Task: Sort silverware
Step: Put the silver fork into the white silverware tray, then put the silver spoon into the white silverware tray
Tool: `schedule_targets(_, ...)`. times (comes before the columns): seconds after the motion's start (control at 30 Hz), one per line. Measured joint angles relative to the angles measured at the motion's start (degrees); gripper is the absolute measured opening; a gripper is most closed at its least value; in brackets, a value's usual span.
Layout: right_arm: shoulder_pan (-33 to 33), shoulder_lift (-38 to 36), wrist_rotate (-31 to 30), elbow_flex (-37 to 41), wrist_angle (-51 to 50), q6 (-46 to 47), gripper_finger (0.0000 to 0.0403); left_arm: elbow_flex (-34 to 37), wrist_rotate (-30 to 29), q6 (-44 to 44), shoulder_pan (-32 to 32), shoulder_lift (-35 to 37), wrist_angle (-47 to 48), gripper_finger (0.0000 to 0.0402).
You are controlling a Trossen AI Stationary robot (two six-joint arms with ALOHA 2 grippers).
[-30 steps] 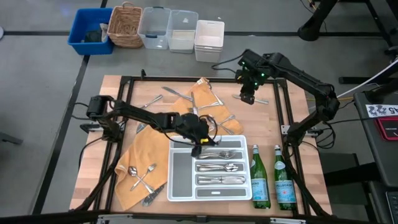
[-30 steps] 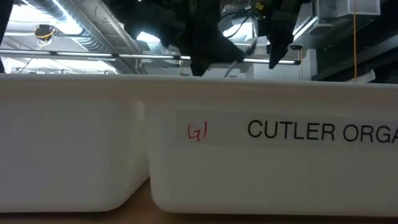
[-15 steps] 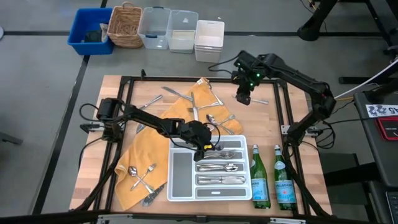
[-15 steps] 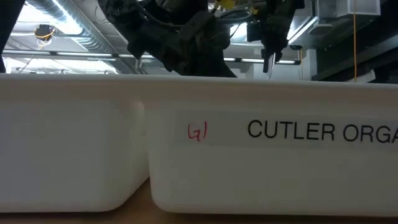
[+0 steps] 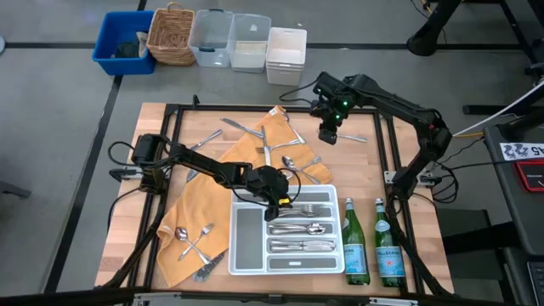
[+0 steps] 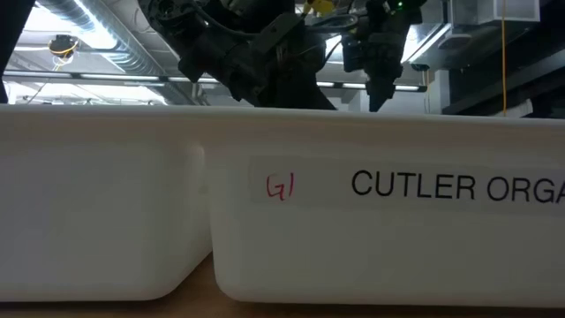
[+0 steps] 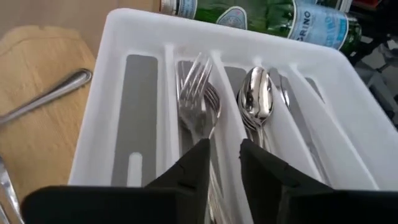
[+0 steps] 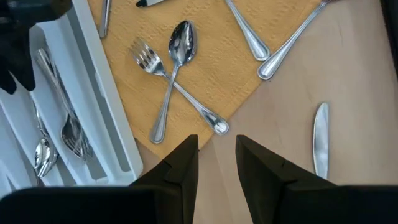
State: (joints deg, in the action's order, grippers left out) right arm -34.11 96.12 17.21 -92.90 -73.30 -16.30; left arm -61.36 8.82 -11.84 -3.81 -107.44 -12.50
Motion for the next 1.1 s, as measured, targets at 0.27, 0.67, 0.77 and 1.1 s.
schedule_targets(0.27,0.0,2.6,1.2,0.0,3.9,-9.3,0.0111,0.0,0.0,0.0,0.5,2.0,0.5,0.0096)
schedule_targets(0.67,0.0,8.7,8.2,0.0,19.0,-23.8,0.0111,0.0,-0.5,-4.7,2.9,13.9,24.2,0.0066)
schedule_targets(0.77,0.4,11.1,9.9,0.0,19.5,-26.7,0.0111,0.0,-3.1,-4.7,2.7,17.1,29.4,0.006)
schedule_targets(1.1,5.6,16.6,8.1,0.0,20.9,-38.1,0.0111,0.0,-13.5,-5.4,2.8,25.2,40.2,0.0045)
